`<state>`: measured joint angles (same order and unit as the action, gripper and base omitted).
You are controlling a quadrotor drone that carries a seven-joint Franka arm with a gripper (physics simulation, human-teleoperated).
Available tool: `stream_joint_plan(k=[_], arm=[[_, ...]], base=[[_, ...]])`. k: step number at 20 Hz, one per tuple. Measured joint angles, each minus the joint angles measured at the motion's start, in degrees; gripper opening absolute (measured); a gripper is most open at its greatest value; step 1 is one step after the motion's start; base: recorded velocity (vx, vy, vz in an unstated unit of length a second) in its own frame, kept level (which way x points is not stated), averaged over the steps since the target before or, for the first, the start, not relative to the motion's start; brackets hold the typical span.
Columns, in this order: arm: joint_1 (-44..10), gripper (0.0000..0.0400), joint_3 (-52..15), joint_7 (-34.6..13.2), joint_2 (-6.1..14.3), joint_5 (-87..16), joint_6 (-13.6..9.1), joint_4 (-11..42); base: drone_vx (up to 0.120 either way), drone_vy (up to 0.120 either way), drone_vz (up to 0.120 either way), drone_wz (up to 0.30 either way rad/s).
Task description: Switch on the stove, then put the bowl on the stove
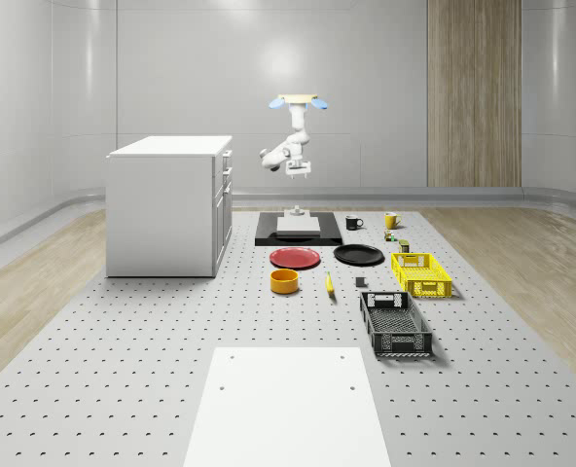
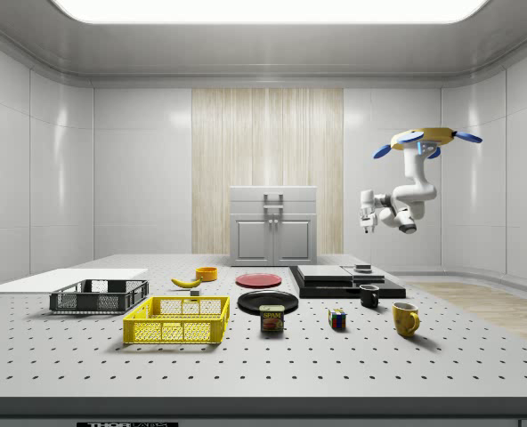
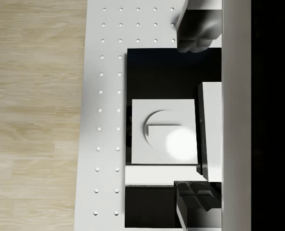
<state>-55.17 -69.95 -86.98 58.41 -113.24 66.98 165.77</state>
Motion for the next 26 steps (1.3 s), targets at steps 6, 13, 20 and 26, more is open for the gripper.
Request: stream_joint_plan(k=[6,13,20,26], arm=[[-3.2,0.0400,-1.7,-2.3,2.3,-0.3,0.0,0.2],[-4.9,0.0400,-2.9,-3.6,4.7,0.4,1.3,0.1],[-5.9,0.0400,-3.7,-4.5,6.8,1.5,3.1,-0.1],[-6.6,0.0400,-4.3,-5.1,8.6,2.4,4.6,-0.2]], base=[[0.080,0.000,-0.120,0.000],[0.097,0.000,-0.120,0.000],[0.000,0.000,-0.120,0.000],[0.000,0.000,-0.120,0.000]])
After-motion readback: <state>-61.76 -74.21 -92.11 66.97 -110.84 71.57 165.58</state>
